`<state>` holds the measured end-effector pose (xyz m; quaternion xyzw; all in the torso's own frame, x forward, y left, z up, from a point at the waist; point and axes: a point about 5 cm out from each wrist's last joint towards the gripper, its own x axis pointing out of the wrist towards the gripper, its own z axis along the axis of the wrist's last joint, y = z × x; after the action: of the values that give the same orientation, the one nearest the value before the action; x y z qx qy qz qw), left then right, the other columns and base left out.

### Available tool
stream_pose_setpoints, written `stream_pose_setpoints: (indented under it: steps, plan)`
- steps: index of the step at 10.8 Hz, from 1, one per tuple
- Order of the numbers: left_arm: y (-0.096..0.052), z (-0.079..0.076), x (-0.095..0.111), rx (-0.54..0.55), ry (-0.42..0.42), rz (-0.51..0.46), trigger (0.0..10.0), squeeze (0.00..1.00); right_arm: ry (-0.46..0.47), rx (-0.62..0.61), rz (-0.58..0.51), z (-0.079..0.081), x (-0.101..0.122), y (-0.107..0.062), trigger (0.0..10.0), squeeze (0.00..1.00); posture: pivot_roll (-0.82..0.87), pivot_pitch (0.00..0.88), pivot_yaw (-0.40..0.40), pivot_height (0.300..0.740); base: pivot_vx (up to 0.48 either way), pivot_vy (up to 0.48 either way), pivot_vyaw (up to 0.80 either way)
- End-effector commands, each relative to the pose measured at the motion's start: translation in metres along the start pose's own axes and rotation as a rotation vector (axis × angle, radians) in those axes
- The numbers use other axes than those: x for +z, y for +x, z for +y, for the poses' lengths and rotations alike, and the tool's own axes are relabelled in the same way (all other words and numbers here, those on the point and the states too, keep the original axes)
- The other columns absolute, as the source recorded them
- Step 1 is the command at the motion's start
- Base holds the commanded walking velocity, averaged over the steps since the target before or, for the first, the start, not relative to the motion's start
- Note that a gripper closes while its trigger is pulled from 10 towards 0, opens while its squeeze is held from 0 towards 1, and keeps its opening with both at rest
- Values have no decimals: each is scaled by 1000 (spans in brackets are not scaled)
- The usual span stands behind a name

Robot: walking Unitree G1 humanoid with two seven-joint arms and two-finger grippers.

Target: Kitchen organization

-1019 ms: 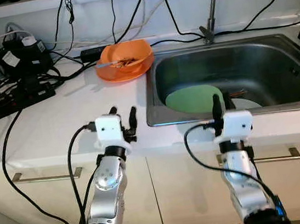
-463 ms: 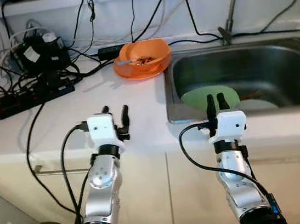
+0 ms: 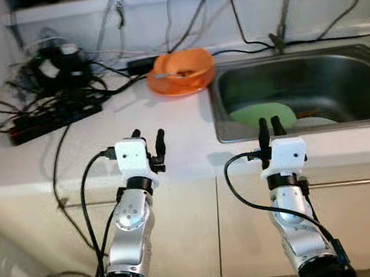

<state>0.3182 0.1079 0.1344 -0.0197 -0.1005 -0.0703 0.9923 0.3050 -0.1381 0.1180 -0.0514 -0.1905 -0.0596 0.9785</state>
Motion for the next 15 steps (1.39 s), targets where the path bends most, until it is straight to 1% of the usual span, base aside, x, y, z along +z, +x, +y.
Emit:
stream_pose_setpoints:
  steps: [1, 3, 5, 13, 14, 15]
  plan:
    - [2, -3, -1, -14, 8, 13, 10000, 0, 2, -4, 6, 0, 1, 5, 10000, 0, 32, 5, 88, 740, 0, 0, 0]
    - [3, -1, -2, -6, 17, 26, 10000, 0, 2, -1, 7, 0, 1, 5, 10000, 0, 30, 3, 87, 740, 0, 0, 0]
    - [3, -1, -2, -5, 25, 29, 10000, 0, 8, 5, 16, 1, 0, 6, 10000, 0, 31, 4, 86, 740, 352, 0, 0]
    - [5, -3, 2, -11, 21, 13, 10000, 0, -6, 57, -13, 8, 6, 10, 10000, 0, 33, 5, 79, 740, 350, 0, 0]
    - [5, -3, 3, -13, 20, 12, 10000, 0, 4, 56, -13, 8, 6, 10, 10000, 0, 34, 4, 79, 740, 311, 0, 0]
    - [5, -4, 4, -23, 13, 4, 10000, 0, 6, 55, -10, 8, 6, 11, 10000, 0, 33, 3, 80, 740, 0, 0, 0]
